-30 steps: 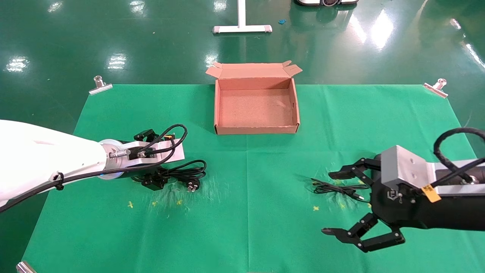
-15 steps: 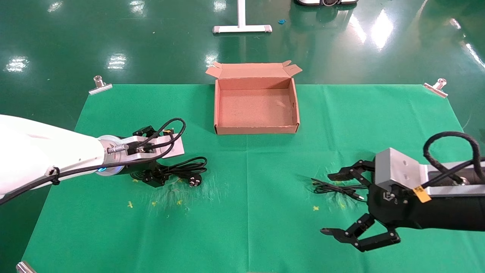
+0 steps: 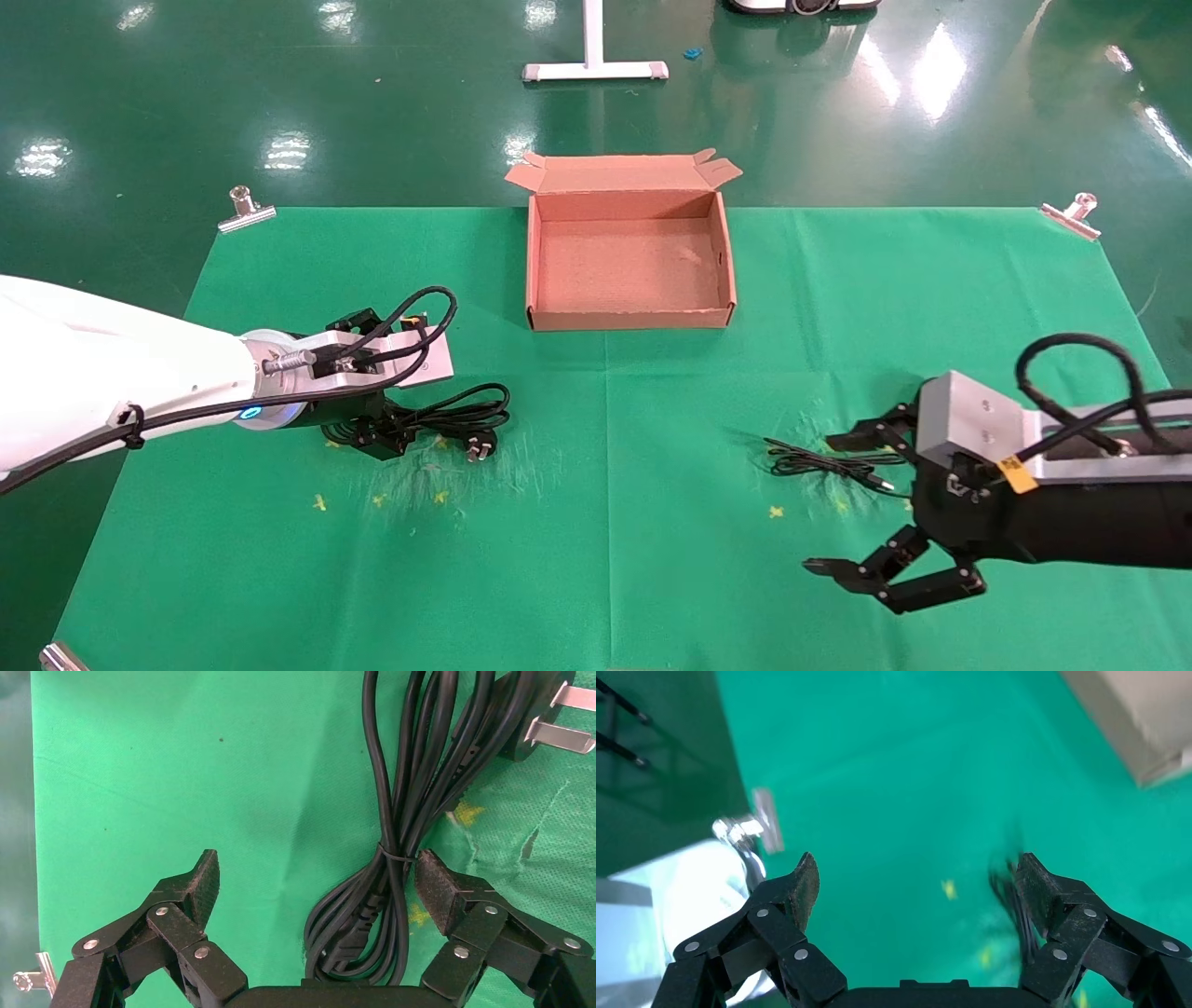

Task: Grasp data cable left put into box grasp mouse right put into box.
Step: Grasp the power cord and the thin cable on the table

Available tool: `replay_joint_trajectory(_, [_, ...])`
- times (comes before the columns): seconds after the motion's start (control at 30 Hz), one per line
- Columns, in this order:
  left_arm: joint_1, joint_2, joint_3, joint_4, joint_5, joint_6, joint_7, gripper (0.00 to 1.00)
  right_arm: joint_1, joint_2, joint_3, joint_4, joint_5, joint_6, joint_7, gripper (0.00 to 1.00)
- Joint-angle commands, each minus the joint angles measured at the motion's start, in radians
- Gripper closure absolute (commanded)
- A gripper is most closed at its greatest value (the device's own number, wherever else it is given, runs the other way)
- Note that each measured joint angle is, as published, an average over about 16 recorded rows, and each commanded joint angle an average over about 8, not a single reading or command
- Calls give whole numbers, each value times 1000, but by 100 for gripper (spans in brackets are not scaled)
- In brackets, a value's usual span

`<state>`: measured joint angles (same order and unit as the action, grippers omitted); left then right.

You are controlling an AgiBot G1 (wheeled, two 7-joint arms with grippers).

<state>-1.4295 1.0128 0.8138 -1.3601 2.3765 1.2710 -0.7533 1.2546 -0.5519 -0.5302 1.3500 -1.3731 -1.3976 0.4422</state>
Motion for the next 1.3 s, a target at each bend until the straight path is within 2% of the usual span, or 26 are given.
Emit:
replay_joint_trajectory(0.03, [0, 0, 0, 0, 0, 0, 0, 0, 3, -1, -12, -1, -36, 7, 15, 0])
replay_joint_trajectory(0.2, [0, 0, 0, 0, 0, 0, 0, 0, 16, -52, -57, -12, -183, 65, 87, 0])
replay_joint_trajectory(0.37, [0, 0, 0, 0, 0, 0, 0, 0, 10, -104, -81, -39, -262, 124, 131, 0])
replay_joint_trajectory(0.63, [0, 0, 0, 0, 0, 0, 0, 0, 3, -181, -105, -159, -338, 207, 107, 0])
replay_joint_trajectory(0.87, [0, 0, 0, 0, 0, 0, 0, 0, -1, -218, -99, -250, -345, 263, 73, 0])
replay_joint_trajectory(0.9, [0, 0, 0, 0, 0, 0, 0, 7, -1, -221, -99, -256, -345, 266, 70, 0])
replay_joint_trajectory(0.93, [0, 0, 0, 0, 0, 0, 0, 19, -1, -222, -98, -262, -345, 269, 68, 1])
replay_joint_trajectory(0.97, [0, 0, 0, 0, 0, 0, 0, 32, -1, -224, -98, -266, -345, 272, 67, 10])
replay_joint_trajectory(1.13, [0, 0, 0, 0, 0, 0, 0, 94, -2, -227, -97, -273, -347, 276, 63, 72])
replay_joint_trajectory(1.17, [0, 0, 0, 0, 0, 0, 0, 100, -2, -226, -97, -272, -346, 276, 63, 85])
replay_joint_trajectory(1.2, [0, 0, 0, 0, 0, 0, 0, 100, -2, -226, -97, -271, -345, 275, 63, 96])
replay_joint_trajectory(1.23, [0, 0, 0, 0, 0, 0, 0, 100, -2, -226, -97, -270, -344, 275, 64, 100])
replay_joint_trajectory(1.3, [0, 0, 0, 0, 0, 0, 0, 100, -2, -225, -97, -269, -343, 273, 65, 100])
